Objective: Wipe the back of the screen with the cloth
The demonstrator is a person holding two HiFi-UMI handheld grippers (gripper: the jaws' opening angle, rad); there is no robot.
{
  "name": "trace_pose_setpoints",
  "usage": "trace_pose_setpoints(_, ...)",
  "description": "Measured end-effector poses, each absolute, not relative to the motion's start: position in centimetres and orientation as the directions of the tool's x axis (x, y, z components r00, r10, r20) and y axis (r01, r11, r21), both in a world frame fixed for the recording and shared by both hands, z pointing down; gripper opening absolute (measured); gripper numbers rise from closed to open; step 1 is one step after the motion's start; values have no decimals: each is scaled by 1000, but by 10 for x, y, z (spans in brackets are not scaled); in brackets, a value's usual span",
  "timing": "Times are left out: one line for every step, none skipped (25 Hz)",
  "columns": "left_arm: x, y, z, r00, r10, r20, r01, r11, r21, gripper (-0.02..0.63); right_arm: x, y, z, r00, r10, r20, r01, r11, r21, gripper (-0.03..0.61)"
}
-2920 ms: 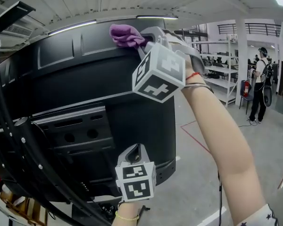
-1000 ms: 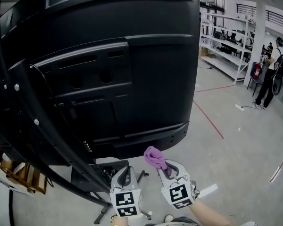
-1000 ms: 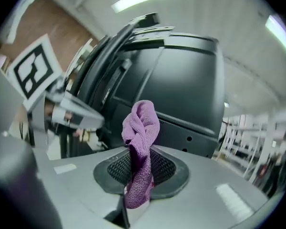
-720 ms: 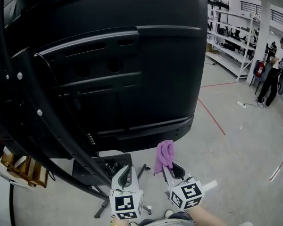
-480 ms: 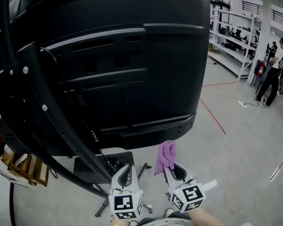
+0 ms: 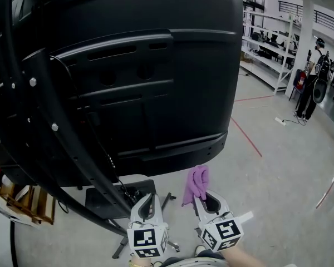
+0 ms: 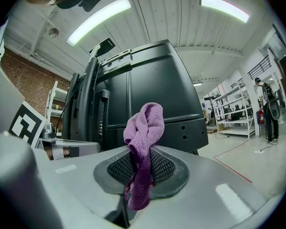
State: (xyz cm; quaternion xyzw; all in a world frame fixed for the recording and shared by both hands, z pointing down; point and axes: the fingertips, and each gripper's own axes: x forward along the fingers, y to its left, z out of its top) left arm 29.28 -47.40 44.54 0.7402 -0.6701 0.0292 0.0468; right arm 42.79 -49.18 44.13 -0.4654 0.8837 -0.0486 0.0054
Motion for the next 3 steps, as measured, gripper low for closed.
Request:
trace_pose_setpoints(292,-474,445,102,-989,107,-995,-99,29,8,428,-491,441,-564,-825,34,-824,559,-88,63)
trace_pose_setpoints(292,-474,445,103,-989,107,-995,-101,27,8,428,-490,441,-561,-827,33,-826,557,-84,61)
trace_pose_setpoints(292,-474,445,105,-989,106,-994,-102,25,8,427,-489,440,-558,-829,31,-828,555,-81,63)
